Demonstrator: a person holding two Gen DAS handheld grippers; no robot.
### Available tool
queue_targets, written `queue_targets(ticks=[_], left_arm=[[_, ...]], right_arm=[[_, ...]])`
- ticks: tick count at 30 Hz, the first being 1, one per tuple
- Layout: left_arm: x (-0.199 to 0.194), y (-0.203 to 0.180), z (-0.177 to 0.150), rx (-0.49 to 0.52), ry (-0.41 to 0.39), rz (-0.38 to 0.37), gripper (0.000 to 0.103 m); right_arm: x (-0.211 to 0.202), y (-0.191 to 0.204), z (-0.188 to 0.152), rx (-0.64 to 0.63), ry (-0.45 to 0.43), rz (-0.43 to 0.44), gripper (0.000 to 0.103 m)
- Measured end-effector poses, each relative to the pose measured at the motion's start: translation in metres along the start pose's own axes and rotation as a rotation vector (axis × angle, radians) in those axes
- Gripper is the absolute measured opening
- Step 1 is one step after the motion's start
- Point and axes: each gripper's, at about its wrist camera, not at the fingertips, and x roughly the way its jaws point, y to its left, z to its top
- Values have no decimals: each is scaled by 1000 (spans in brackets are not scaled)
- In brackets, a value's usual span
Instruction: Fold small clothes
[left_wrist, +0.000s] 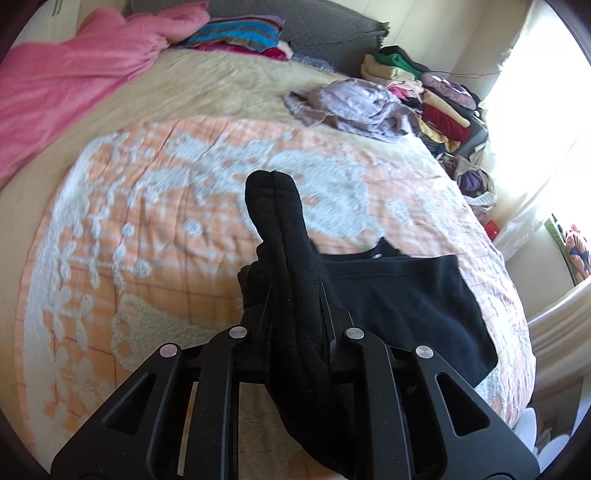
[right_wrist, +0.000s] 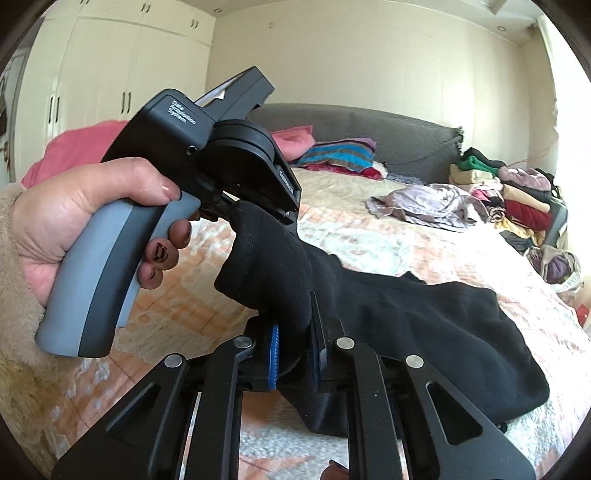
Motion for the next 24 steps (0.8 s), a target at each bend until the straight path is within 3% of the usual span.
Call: queue_targets(ticks=[12,24], left_arm=[[-3,-70,13,93,-33,-20,10],[29,-147,20,183,16,-53,10]], right_arm=[[-35,-51,4,130,-42,-63,10],[-57,-99,-12,261,-46,-106,10]])
